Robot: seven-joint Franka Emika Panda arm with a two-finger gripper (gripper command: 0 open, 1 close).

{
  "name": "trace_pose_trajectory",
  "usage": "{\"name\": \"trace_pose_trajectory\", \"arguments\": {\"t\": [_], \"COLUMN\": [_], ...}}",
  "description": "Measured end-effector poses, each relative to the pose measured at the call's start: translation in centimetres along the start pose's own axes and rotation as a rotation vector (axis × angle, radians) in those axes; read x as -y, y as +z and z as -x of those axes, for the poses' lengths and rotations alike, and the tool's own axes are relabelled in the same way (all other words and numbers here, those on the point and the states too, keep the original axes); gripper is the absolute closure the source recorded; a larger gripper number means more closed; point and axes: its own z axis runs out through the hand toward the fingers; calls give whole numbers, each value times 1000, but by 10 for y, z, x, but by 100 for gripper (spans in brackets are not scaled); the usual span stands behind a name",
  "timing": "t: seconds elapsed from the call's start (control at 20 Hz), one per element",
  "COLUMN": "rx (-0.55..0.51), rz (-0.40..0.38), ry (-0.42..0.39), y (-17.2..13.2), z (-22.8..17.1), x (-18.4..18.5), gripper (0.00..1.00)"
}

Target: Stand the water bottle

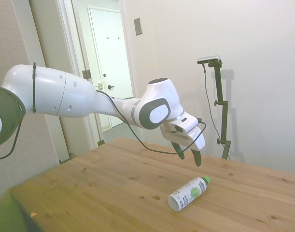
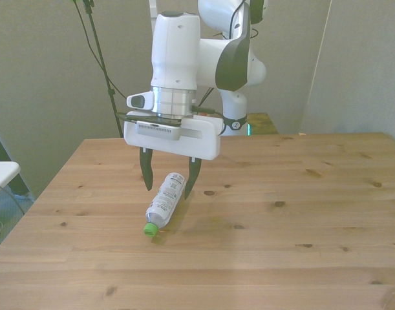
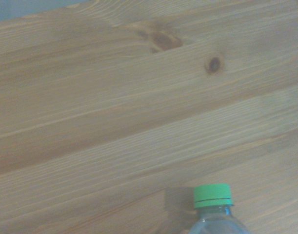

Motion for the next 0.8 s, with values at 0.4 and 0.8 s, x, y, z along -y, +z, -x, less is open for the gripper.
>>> {"name": "trace_pose_trajectory", "arguments": {"t": [0.4,0.8], "rx": [7,11], "rz": [47,60], "ry": [8,32], "y": [49,84], "z": [-12,-22], "x": [0,-4], "gripper": [0,0]}}
